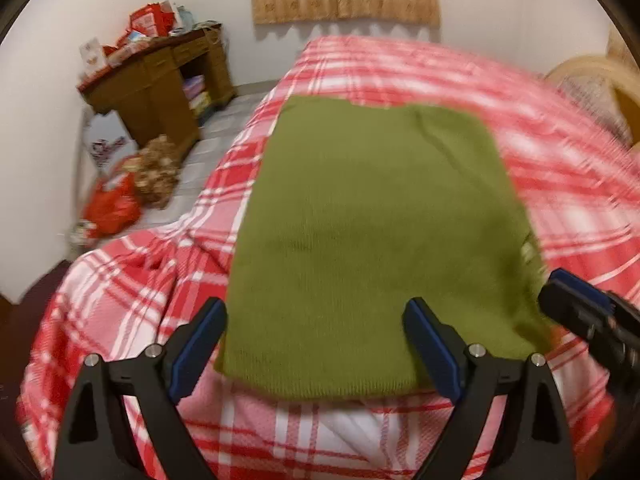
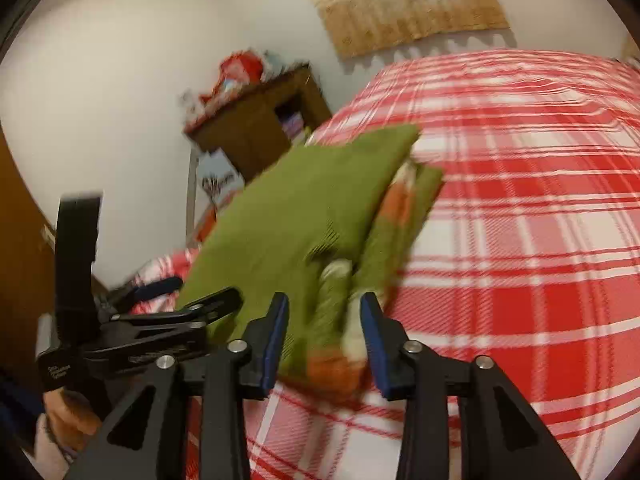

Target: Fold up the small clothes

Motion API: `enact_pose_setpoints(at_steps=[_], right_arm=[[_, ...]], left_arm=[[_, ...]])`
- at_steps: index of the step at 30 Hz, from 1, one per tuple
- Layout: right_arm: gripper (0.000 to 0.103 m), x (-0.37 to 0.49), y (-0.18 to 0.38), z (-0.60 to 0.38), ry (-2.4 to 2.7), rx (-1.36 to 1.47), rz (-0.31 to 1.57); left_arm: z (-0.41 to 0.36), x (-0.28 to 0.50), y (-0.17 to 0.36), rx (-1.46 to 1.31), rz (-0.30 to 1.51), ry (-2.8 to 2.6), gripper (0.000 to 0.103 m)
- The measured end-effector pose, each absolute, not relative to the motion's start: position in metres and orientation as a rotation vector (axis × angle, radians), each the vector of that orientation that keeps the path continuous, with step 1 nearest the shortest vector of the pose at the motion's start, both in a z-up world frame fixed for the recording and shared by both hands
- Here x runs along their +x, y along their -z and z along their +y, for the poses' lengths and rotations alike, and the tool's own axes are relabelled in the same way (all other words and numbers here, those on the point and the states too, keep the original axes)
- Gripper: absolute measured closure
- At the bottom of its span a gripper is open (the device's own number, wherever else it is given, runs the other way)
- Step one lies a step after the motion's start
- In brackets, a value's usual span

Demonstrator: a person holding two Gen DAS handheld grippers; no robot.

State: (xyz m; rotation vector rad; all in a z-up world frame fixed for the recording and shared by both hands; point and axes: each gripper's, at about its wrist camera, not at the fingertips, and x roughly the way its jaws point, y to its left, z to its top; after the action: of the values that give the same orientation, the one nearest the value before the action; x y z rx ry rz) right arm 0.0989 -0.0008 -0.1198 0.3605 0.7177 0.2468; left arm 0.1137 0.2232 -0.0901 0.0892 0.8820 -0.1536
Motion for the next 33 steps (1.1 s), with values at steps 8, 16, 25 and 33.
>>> enact_pose_setpoints(at_steps=[8, 16, 25, 33], right_arm=[[0.034, 0.124, 0.154, 0.012, -0.381, 0.461, 0.85], [0.084, 0.129, 0.144, 0.029, -0.305, 0.252, 0.885], [0.086, 0.117, 0.137, 0.006, -0.211, 0.262, 0.872], [0.078, 0.094, 0.132, 0.005, -0.185, 0.289, 0.859]], left_arm=[[0.242, 0.14, 0.112, -0.059, 0.973, 0.211, 0.01], [0.229, 0.131, 0.113, -0.078, 0.995, 0.186, 0.018], [0.211, 0.112, 0.107, -0.012, 1.004, 0.146, 0.028], [0.207, 0.098, 0.098, 0.077, 0.956, 0.071, 0.023]])
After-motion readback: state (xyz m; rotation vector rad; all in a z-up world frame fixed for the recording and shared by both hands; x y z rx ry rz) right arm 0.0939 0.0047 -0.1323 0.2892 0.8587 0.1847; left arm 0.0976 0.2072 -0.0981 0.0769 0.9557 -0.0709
